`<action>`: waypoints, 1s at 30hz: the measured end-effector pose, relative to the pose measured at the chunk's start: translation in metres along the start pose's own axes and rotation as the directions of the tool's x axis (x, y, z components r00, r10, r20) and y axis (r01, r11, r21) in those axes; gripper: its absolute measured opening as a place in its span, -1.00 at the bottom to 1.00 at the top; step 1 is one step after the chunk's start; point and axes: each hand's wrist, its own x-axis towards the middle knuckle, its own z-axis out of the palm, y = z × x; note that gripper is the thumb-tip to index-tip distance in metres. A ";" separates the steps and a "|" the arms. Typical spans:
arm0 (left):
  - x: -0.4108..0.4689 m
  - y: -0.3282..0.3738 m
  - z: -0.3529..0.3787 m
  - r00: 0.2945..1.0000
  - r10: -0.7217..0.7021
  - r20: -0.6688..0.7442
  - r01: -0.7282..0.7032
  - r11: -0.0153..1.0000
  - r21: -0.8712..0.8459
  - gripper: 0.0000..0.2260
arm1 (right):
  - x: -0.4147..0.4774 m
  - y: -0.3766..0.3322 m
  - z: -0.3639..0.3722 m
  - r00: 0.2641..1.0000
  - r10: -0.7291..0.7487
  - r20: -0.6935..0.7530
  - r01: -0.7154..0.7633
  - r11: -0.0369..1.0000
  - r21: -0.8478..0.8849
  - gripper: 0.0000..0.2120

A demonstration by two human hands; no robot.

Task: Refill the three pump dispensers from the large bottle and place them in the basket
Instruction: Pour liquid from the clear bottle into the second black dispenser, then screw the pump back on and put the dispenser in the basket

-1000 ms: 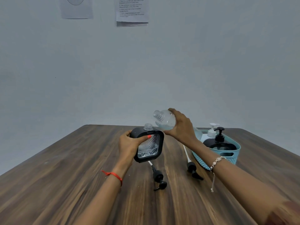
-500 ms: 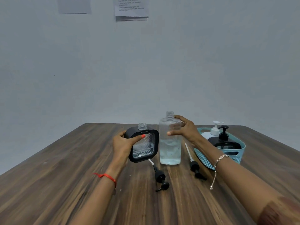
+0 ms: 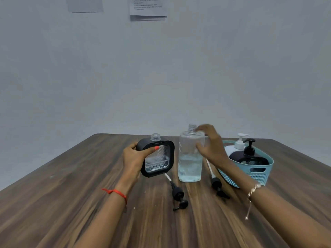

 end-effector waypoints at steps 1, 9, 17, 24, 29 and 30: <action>0.000 0.001 0.000 1.000 0.002 0.003 -0.002 1.000 0.002 -0.72 | -0.011 -0.005 0.002 0.986 -0.150 0.069 0.155 0.985 -0.076 -0.71; -0.002 0.007 0.008 1.000 -0.005 0.003 0.005 1.000 0.002 -0.69 | -0.071 -0.007 0.045 0.511 -0.216 0.832 0.498 0.863 -0.082 -0.60; -0.002 0.009 0.008 1.000 -0.007 0.012 0.007 1.000 0.000 -0.70 | -0.028 -0.037 0.010 0.800 0.029 0.599 -0.137 0.981 0.136 -0.75; -0.005 0.013 0.020 0.999 -0.012 0.035 0.011 1.000 0.023 -0.66 | 0.062 -0.070 -0.038 0.959 0.245 0.143 -0.273 0.655 0.704 -0.73; -0.012 0.015 0.030 0.997 0.004 0.080 -0.006 1.000 0.027 -0.68 | 0.088 -0.080 -0.034 0.970 0.222 0.097 -0.232 0.731 0.641 -0.78; -0.013 0.016 0.031 0.997 0.007 0.082 -0.009 0.999 0.031 -0.67 | 0.089 -0.081 -0.032 0.970 0.214 0.115 -0.239 0.752 0.614 -0.76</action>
